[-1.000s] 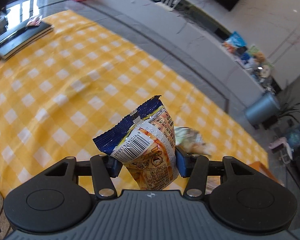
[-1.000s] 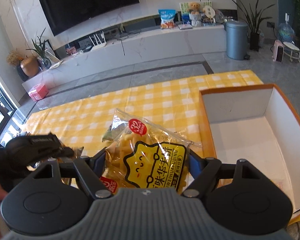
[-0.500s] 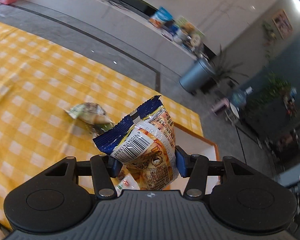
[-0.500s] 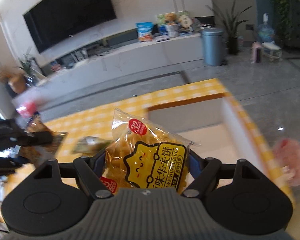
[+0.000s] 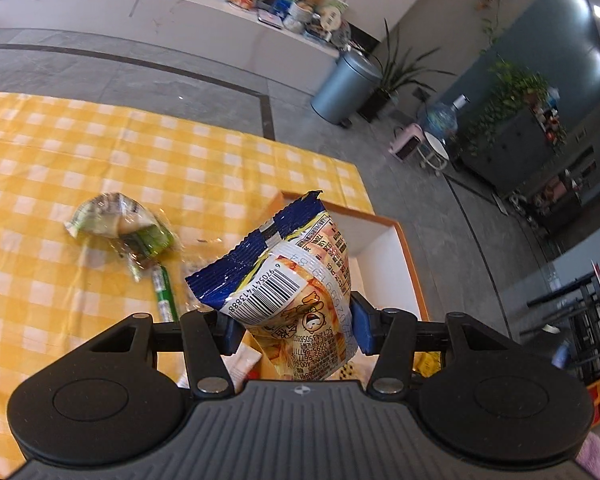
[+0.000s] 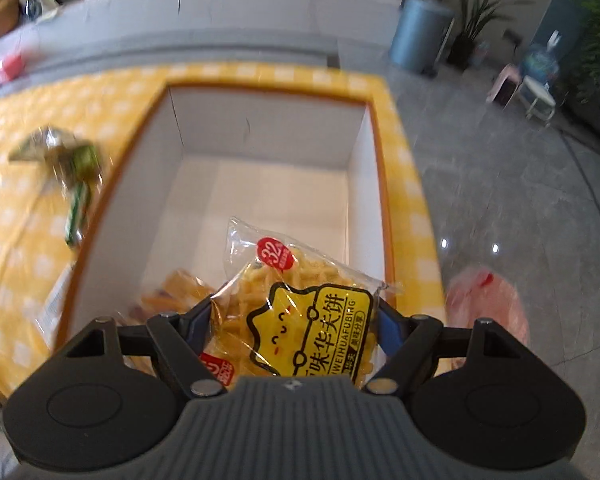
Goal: Organize snacks
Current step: 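Carry the waffle bag and blue-edged bag over the orange box with both tools, then open the right tool to drop the waffle bag into the box while the left tool releases the blue-edged bag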
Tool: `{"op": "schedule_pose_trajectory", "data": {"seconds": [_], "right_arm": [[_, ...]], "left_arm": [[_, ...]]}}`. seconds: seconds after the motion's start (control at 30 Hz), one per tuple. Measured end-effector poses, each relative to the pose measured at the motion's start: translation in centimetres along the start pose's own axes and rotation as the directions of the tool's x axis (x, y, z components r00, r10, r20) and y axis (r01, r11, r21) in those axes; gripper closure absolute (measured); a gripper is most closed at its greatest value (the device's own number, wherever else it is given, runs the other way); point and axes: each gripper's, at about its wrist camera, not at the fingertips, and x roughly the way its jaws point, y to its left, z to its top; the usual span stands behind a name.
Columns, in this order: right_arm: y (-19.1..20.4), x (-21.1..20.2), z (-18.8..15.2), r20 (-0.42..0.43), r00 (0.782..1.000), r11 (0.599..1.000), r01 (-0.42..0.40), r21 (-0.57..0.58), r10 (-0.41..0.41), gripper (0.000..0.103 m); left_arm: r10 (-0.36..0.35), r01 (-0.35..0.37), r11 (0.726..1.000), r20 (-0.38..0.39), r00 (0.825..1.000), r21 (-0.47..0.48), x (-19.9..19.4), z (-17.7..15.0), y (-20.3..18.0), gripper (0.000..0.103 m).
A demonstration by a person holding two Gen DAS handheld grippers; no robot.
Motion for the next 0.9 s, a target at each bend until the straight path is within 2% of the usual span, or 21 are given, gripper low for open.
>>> {"op": "schedule_pose_trajectory", "data": {"seconds": [0.17, 0.23, 0.33, 0.43, 0.6, 0.7, 0.77, 0.83, 0.9], "right_arm": [[0.8, 1.2, 0.4, -0.013, 0.999, 0.993, 0.038, -0.115, -0.040, 0.025], [1.1, 1.7, 0.5, -0.042, 0.998, 0.985, 0.041, -0.169, -0.049, 0.023], [1.4, 2.6, 0.2, -0.095, 0.993, 0.967, 0.041, -0.253, -0.067, 0.016], [1.3, 2.4, -0.1, -0.101, 0.993, 0.964, 0.027, -0.265, -0.056, 0.012], [1.1, 0.9, 0.0, -0.076, 0.996, 0.969, 0.025, -0.248, -0.045, 0.004], [1.3, 0.0, 0.4, -0.020, 0.994, 0.959, 0.102, -0.265, -0.111, 0.003], [1.1, -0.6, 0.8, 0.019, 0.993, 0.956, 0.118, -0.267, -0.118, 0.004], [0.7, -1.1, 1.5, 0.062, 0.993, 0.963, 0.111, -0.246, -0.098, 0.010], [0.2, -1.0, 2.8, 0.063, 0.997, 0.977, 0.065, -0.201, -0.053, 0.033]], "left_arm": [[0.011, -0.011, 1.000, -0.026, 1.000, 0.009, 0.9, -0.8, -0.5, 0.044], [0.009, -0.008, 1.000, -0.036, 0.999, 0.017, 1.0, -1.1, -0.7, 0.044], [0.003, -0.002, 0.999, -0.048, 0.999, 0.033, 0.9, -1.4, -1.1, 0.044], [0.015, -0.013, 0.999, -0.045, 0.999, 0.053, 0.7, -1.5, -1.3, 0.043], [0.014, -0.011, 0.998, -0.042, 0.999, 0.064, 0.4, -1.5, -1.9, 0.044], [0.016, -0.013, 0.996, -0.035, 0.999, 0.084, 0.1, -1.5, -2.3, 0.044], [0.017, -0.014, 0.996, -0.030, 0.999, 0.088, -0.1, -1.6, -2.4, 0.043], [0.015, -0.013, 0.996, -0.025, 1.000, 0.086, -0.3, -1.7, -2.5, 0.044], [0.015, -0.013, 0.996, -0.021, 1.000, 0.085, -0.5, -1.7, -2.5, 0.044]]}}
